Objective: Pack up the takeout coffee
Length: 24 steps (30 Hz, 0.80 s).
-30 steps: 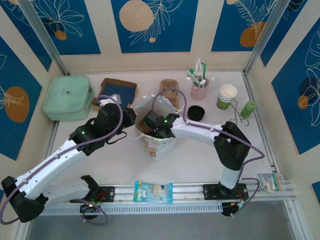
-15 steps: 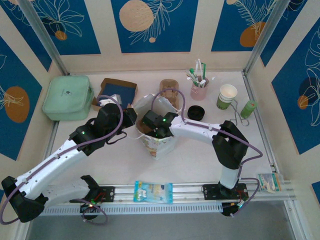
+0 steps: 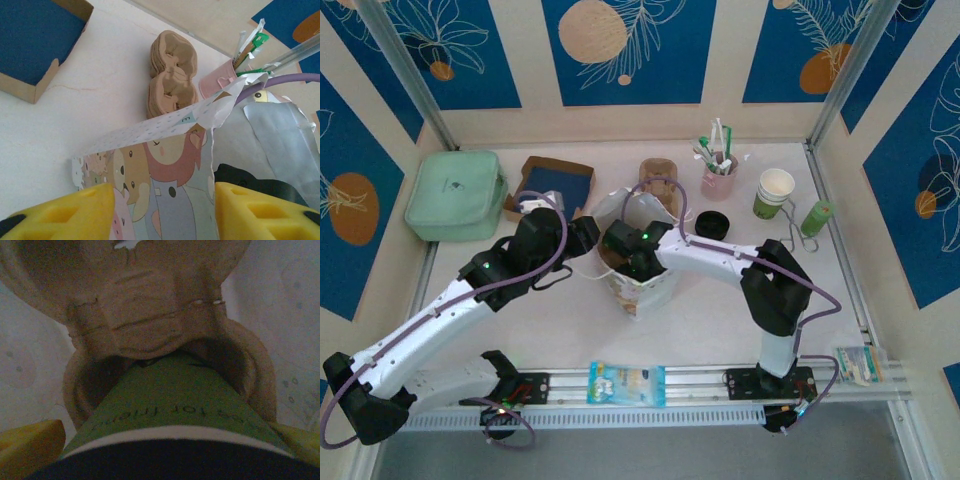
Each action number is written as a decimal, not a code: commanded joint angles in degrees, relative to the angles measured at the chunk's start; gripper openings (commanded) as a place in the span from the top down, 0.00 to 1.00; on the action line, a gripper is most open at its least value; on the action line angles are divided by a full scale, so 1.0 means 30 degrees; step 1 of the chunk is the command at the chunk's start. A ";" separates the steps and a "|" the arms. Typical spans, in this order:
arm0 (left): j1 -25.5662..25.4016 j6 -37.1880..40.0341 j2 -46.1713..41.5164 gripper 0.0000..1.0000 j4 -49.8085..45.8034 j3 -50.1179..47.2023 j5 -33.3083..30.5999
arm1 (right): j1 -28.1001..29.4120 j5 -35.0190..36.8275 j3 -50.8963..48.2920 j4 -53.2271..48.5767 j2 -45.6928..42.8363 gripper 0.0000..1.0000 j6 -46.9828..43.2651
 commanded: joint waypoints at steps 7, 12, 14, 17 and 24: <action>-0.0161 0.0475 -0.0253 0.42 -0.0714 0.0379 -0.0270 | -0.0047 0.0159 0.1539 -0.1949 0.0097 0.01 -0.0505; -0.0163 0.0573 -0.0311 0.39 -0.0786 0.0465 -0.0353 | -0.0011 -0.0091 0.1849 -0.2181 -0.0058 0.01 -0.0655; -0.0163 0.0599 -0.0339 0.39 -0.0816 0.0486 -0.0407 | -0.0010 -0.0036 0.2009 -0.2289 -0.0131 0.01 -0.0661; -0.0161 0.0636 -0.0366 0.38 -0.0860 0.0482 -0.0475 | -0.0060 -0.0025 0.2236 -0.2465 -0.0210 0.01 -0.0673; -0.0163 0.0767 -0.0397 0.34 -0.0962 0.0643 -0.0524 | -0.0036 0.0016 0.3014 -0.3098 -0.0309 0.01 -0.0845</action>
